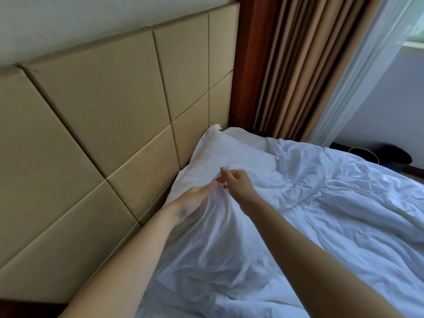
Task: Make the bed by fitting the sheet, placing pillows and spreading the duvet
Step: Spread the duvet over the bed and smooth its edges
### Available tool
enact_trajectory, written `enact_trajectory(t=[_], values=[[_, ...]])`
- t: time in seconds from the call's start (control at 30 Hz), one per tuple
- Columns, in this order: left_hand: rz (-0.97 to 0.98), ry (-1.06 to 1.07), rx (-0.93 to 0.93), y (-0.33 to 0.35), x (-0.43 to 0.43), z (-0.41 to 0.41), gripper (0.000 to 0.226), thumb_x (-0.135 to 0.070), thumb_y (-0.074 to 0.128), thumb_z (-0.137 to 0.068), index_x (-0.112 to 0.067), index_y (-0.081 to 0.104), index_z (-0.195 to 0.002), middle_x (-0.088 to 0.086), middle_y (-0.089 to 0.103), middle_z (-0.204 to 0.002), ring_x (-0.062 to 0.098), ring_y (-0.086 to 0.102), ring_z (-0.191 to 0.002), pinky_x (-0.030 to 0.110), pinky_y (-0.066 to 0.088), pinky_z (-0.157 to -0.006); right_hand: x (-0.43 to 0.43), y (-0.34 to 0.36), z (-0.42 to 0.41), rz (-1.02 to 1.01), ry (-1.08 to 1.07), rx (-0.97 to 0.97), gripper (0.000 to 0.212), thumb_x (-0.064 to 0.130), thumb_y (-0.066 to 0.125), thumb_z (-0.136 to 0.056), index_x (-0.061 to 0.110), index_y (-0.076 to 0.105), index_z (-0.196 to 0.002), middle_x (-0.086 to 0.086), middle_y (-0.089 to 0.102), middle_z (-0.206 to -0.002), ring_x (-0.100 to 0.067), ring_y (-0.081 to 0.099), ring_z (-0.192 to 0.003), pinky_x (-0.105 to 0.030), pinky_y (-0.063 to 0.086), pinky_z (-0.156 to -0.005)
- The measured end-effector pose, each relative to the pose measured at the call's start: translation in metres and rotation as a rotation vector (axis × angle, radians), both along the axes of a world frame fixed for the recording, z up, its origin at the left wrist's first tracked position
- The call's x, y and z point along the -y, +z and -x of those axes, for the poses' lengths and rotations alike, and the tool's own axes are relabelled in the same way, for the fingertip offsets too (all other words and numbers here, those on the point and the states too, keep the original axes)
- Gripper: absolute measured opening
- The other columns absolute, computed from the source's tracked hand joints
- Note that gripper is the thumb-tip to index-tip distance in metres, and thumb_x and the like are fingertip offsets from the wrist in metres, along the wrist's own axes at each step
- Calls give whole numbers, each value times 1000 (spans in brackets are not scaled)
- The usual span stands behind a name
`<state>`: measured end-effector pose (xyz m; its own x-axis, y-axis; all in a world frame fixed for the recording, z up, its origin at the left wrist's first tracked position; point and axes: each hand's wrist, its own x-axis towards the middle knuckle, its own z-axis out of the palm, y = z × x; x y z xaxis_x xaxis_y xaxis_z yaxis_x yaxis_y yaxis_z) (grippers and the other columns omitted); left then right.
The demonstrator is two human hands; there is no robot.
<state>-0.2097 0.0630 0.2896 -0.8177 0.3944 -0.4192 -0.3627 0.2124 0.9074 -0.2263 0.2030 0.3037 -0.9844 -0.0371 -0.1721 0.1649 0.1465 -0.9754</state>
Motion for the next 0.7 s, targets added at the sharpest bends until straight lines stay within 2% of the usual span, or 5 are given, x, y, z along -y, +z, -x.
enact_trajectory(t=[0.17,0.27,0.43,0.53,0.7], values=[[228,20,-217,-6,7,2,11,-18,52,-95,-16,62,-100,-8,63,-91,10,59,-92,14,45,-74,7,1,8,16,-66,89,39,18,40,-98,13,62,-66,0,66,-71,-11,58,-67,-23,45,-64],[362,77,-352,-10,11,15,21,-22,48,-97,-10,58,-83,-2,57,-78,13,53,-76,24,40,-67,2,12,14,-78,-12,324,36,25,36,-97,2,59,-82,-9,63,-75,-21,60,-59,-26,48,-57],[393,76,-532,-15,2,13,35,-25,38,-100,-20,44,-66,-7,48,-65,9,48,-65,28,39,-65,3,3,3,-10,275,641,81,72,41,-84,-4,65,-102,-20,70,-97,-28,71,-85,-32,58,-70],[341,20,-563,-24,4,3,32,-26,39,-99,-21,48,-69,-8,52,-68,2,50,-66,22,41,-67,11,-12,6,73,149,668,59,56,48,-89,1,65,-102,-16,71,-95,-26,69,-89,-35,57,-75],[347,124,-671,-52,23,-6,27,-23,38,-96,-11,62,-96,-3,52,-91,8,51,-86,10,38,-78,23,-36,8,183,-217,592,17,11,43,-91,6,56,-81,-13,60,-80,-24,60,-76,-29,49,-57]])
